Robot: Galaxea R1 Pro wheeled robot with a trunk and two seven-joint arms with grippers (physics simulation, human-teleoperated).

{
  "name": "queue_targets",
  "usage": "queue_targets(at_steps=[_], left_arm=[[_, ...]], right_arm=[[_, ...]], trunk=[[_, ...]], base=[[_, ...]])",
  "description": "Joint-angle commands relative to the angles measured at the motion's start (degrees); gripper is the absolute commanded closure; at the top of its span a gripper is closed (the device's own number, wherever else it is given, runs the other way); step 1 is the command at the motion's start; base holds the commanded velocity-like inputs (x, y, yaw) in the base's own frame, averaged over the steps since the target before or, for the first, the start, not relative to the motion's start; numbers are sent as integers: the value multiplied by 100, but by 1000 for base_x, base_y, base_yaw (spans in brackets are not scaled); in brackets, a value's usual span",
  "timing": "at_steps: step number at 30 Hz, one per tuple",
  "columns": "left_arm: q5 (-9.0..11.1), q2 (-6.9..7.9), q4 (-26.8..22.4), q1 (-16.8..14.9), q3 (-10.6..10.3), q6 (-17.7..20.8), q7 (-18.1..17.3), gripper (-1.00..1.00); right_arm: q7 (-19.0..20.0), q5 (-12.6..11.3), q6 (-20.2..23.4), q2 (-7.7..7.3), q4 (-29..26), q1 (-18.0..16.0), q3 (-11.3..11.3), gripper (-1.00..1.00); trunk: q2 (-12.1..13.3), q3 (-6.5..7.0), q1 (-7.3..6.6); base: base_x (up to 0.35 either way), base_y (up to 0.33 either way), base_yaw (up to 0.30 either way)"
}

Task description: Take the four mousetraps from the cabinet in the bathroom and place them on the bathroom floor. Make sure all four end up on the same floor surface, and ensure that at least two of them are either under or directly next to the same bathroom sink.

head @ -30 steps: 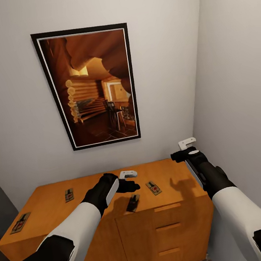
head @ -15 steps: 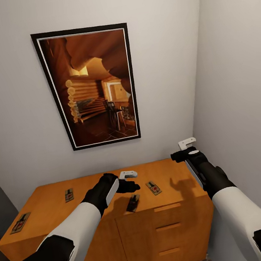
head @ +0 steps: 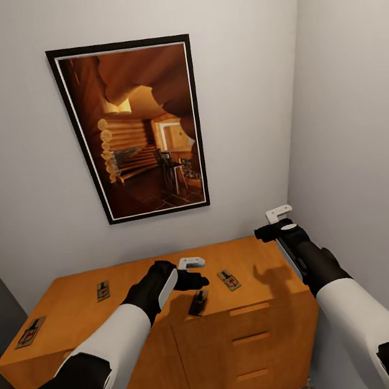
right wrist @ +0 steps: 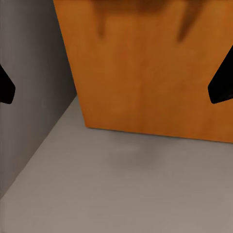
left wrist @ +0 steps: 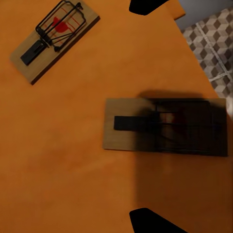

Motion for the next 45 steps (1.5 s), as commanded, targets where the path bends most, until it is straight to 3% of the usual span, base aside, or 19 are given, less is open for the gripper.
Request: queue_targets(at_steps=[1, 7, 35, 45], left_arm=[[25, 0, -2, -2, -9, 24, 7, -100], [19, 0, -3, 3, -9, 21, 11, -100], [15, 0, -3, 11, -9, 17, 13, -100], [15, 0, -3, 11, -9, 25, -1, -100]], right_arm=[[-7, 29, 35, -1, -7, -5, 11, -100], [-7, 23, 35, -1, -7, -5, 11, -100], [-7, 21, 35, -1, -7, -5, 11, -100], [-7, 21, 35, -1, -7, -6, 11, -100]], trunk=[[-10, -11, 2], [-10, -11, 2], [-1133, -514, 617], [-1133, -514, 617]], base=[[0, 0, 0], [0, 0, 0], [0, 0, 0], [0, 0, 0]])
